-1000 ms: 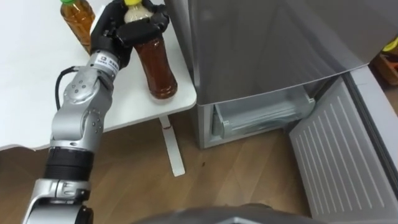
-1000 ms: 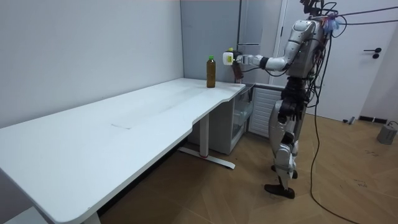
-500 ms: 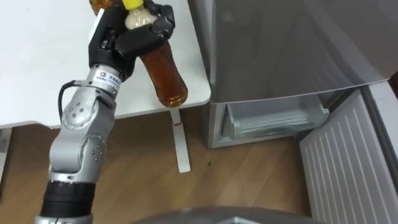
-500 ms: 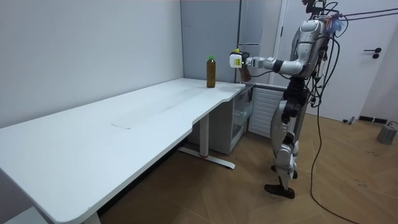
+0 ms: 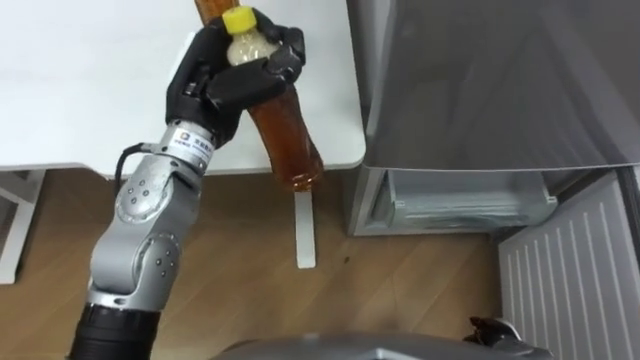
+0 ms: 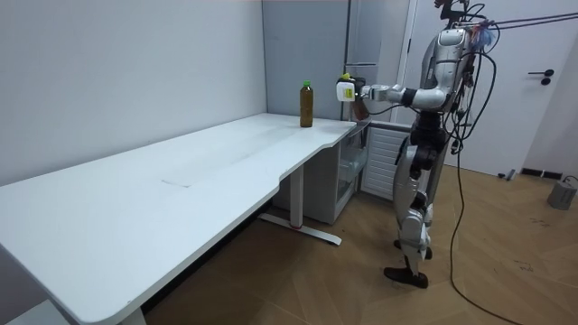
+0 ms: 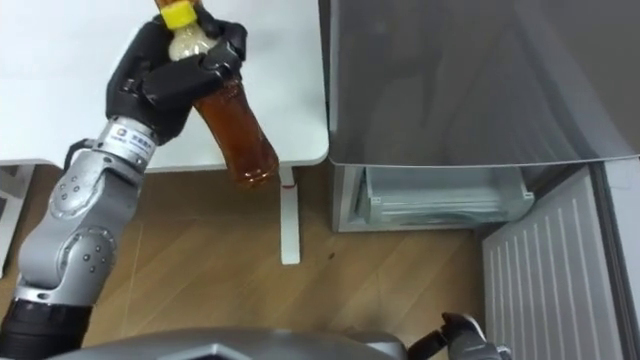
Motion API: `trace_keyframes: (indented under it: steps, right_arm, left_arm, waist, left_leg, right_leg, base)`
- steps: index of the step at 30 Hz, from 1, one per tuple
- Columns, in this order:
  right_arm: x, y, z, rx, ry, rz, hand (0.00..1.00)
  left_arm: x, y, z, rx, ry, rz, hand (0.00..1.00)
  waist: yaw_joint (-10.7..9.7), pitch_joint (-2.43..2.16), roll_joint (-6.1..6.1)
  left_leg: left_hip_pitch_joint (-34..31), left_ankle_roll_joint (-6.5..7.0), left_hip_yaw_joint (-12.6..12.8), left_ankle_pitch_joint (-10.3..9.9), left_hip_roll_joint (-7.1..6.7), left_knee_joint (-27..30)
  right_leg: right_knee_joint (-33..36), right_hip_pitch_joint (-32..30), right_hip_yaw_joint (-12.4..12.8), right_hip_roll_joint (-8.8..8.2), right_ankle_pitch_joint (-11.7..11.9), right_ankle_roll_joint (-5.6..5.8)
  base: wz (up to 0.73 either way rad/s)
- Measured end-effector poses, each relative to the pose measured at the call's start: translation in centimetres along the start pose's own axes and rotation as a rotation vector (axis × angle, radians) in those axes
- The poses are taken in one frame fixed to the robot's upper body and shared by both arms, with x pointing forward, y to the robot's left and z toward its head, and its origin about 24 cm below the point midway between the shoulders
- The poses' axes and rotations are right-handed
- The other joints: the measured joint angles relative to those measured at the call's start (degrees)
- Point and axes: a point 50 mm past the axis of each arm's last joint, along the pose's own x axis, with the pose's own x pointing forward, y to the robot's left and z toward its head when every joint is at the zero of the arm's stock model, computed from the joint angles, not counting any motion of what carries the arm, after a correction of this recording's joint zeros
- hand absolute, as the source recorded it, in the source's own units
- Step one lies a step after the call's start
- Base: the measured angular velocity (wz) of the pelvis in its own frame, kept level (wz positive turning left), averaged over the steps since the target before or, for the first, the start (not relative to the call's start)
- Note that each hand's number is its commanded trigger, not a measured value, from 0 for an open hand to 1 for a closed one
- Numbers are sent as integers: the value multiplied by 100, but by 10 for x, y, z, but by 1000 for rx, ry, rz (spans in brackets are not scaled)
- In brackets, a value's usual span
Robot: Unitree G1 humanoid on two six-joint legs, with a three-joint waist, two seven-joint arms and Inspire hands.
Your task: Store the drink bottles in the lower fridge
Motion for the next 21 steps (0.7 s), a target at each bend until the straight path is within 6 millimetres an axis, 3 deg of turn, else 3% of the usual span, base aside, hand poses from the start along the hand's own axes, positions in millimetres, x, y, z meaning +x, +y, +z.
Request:
trace_keyframes:
  steps: [8, 12, 17, 21]
  right_arm:
    - [-2, 4, 46, -10, -194, 40, 0]
    - [-5, 10, 57, -26, -243, 87, 0]
    - [-20, 24, 94, -83, -430, 153, 0]
    - [-30, 31, 112, -133, -526, 211, 0]
  left_arm:
    - [-13, 4, -14, -16, 53, 30, 100]
    - [-16, 6, -18, -18, 70, 38, 100]
    - [-26, 12, -34, 7, 140, 71, 100]
    - [-27, 15, -38, 31, 154, 84, 100]
  waist:
    - [115, 21, 29]
    - [191, 21, 25]
    - [200, 21, -18]
    - [204, 13, -35]
  left_leg:
    - [-69, 0, 2, 1, -1, 71]
    - [-96, 6, 7, 11, -7, 81]
    - [-136, 15, 27, 17, -18, 94]
    - [-160, 15, 11, 17, -19, 138]
  right_leg:
    - [-4, -22, -21, -6, 0, 0]
    - [0, -41, -33, -18, 0, 0]
    - [4, -82, -5, -26, -1, 2]
    - [19, -86, -15, -25, -1, 2]
  base:
    - [0]
    - [0]
    - [-1]
    - [2]
